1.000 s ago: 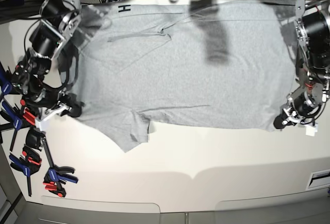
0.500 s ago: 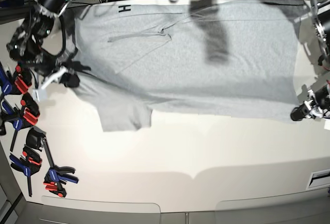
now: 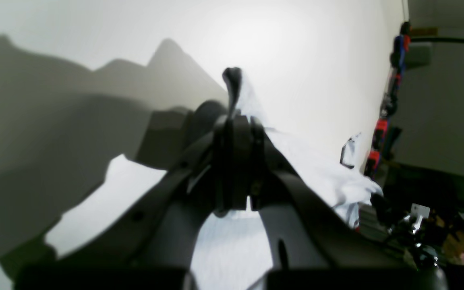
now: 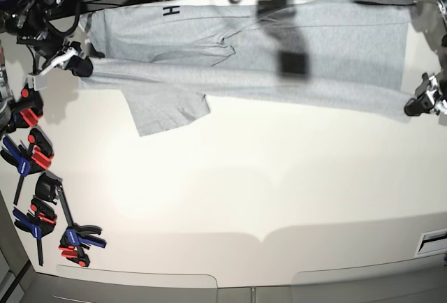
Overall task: Fold the T-shirt properly
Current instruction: 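Lift the hem with both grippers and fold it toward the collar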
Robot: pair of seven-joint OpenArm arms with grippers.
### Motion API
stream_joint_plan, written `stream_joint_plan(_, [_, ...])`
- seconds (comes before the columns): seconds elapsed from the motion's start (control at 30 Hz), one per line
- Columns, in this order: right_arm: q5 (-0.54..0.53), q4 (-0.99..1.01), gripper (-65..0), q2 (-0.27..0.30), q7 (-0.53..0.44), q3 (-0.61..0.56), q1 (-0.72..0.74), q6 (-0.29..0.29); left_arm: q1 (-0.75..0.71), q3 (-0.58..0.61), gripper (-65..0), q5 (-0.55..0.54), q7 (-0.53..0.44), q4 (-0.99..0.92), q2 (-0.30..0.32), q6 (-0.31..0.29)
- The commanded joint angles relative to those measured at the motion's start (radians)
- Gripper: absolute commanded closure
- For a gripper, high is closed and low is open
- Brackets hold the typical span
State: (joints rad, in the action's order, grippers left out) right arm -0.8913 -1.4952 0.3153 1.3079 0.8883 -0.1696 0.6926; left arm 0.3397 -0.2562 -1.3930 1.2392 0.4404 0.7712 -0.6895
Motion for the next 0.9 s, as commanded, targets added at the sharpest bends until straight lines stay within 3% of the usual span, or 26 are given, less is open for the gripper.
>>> stream_joint_plan(0.0, [-0.01,-0.019,0.0,0.026,-0.024,0.019,0.005,0.006,0.011,-0.006,0.0,-0.045,0.005,0.014,0.042,-0.009])
stream_joint_plan(0.2, [-0.006,-0.019,0.0,0.028,-0.043,0.028,0.006,0.006,-0.03,-0.006,0.0,-0.091,0.157,0.018,0.067,-0.009])
stream_joint_plan(0.87, [0.077,-0.019,0.0,0.028,-0.071,0.028,0.006,-0.006,-0.124,-0.006,0.0,-0.091,0.157,0.018,0.113,-0.009])
